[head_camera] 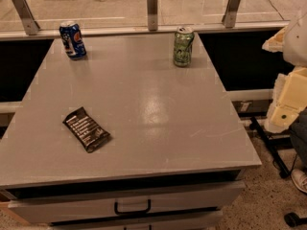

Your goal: Move rxbar chocolate near green can

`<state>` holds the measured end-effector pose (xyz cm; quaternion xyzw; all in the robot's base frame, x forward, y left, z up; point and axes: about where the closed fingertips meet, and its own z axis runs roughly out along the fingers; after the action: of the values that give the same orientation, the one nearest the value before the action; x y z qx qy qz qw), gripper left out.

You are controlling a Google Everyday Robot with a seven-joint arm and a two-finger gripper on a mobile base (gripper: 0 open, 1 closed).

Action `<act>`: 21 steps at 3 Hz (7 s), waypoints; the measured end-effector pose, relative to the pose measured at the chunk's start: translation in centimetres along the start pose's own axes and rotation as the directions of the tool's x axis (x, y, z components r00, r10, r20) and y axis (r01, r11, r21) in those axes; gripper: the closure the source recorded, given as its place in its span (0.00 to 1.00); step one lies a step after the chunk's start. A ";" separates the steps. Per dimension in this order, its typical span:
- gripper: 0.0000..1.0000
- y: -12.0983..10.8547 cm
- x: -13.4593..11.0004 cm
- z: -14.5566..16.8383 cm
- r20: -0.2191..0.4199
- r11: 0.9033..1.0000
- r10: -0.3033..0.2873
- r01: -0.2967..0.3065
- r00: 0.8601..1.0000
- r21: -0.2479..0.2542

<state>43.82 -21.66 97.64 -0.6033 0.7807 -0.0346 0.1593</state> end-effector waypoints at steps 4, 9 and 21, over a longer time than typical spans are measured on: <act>0.00 5.5 -15.2 6.2 0.257 0.986 -0.112 0.140 0.960 -0.093; 0.00 8.0 -27.2 13.6 0.458 0.986 0.038 0.042 0.888 -0.162; 1.00 1.5 -26.3 9.3 0.515 0.972 0.119 -0.205 0.849 0.112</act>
Offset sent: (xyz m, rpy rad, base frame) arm 0.0200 0.1006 -0.0429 0.1514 0.0293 0.1711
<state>50.90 5.10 93.93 -0.5080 0.7545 0.0744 0.4088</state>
